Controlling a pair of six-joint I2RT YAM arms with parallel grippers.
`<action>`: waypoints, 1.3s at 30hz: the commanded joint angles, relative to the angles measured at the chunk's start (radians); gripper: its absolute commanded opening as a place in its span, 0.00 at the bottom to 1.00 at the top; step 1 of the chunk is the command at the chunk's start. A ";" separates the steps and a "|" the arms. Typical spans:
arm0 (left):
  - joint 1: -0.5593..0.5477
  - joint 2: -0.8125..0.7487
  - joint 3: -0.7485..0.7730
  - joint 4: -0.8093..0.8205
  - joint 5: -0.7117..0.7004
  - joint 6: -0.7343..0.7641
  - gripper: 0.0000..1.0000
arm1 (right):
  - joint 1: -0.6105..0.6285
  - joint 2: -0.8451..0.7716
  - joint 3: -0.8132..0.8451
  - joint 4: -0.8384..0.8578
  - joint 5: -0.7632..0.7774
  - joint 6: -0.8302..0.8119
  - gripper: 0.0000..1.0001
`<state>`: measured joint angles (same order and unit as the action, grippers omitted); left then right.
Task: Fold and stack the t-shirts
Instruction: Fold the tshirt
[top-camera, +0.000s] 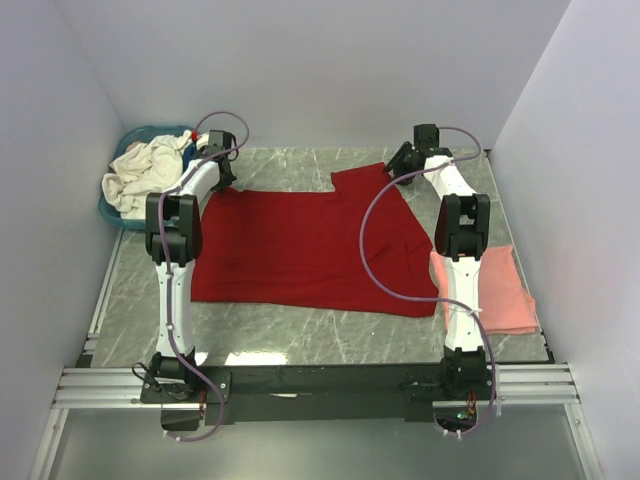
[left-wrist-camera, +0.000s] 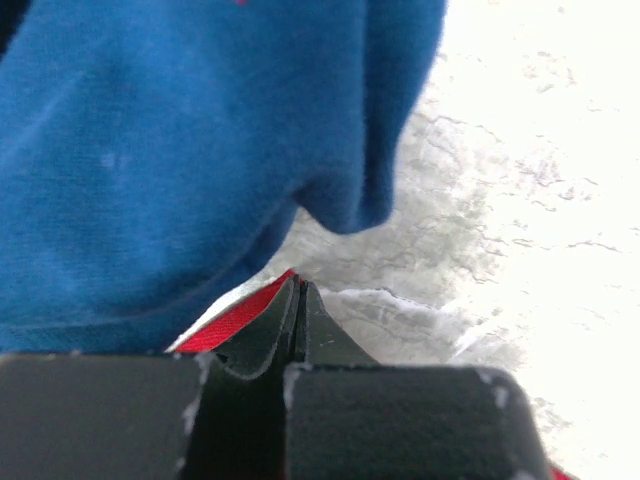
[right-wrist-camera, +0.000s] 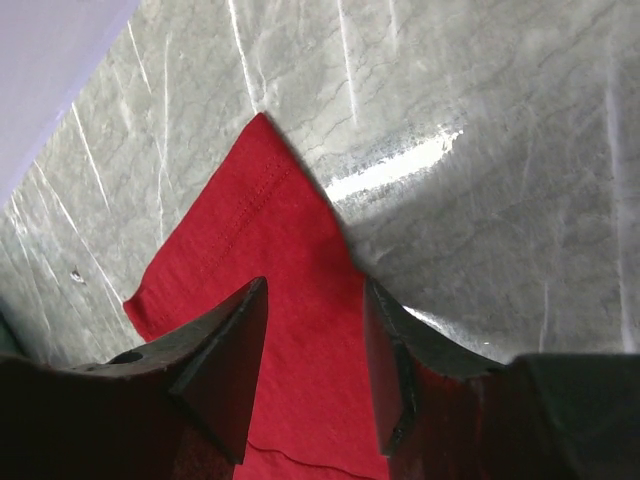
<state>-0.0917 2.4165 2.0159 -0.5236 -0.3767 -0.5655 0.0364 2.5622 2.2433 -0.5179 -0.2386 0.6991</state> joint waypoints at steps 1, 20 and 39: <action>-0.003 -0.056 -0.014 0.016 0.039 -0.014 0.00 | 0.008 0.006 0.022 -0.017 0.024 0.019 0.50; -0.003 -0.092 -0.049 0.062 0.101 -0.036 0.00 | 0.037 0.052 0.030 -0.034 -0.025 0.063 0.10; 0.014 -0.114 -0.016 0.073 0.058 -0.022 0.00 | -0.020 -0.203 -0.093 0.047 0.041 -0.125 0.00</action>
<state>-0.0875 2.3833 1.9675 -0.4751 -0.3038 -0.5911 0.0235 2.4668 2.1475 -0.4896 -0.2405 0.6411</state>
